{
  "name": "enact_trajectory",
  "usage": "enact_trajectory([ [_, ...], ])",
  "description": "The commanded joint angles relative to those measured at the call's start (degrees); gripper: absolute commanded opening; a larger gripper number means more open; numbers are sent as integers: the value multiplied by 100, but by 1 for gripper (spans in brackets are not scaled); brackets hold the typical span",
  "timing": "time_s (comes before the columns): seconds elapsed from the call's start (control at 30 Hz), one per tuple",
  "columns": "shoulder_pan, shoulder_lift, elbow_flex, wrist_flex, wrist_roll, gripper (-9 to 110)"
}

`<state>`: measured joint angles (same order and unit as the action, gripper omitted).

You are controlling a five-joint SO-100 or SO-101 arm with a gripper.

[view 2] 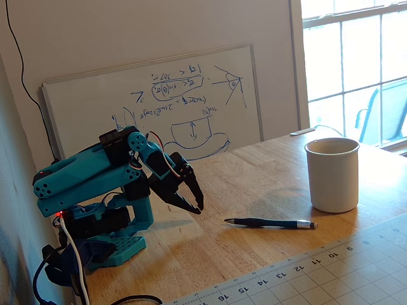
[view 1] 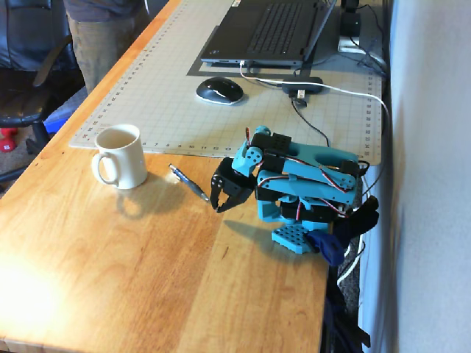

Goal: Grasp a pen and put it in a mug.

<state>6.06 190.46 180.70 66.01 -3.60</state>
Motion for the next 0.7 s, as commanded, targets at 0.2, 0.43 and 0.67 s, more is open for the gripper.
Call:
enact_trajectory([
  [0.2, -88, 141, -88, 18, 9, 0],
  [0.43, -88, 149, -88, 18, 9, 0],
  [0.67, -123, 141, -79, 18, 18, 0],
])
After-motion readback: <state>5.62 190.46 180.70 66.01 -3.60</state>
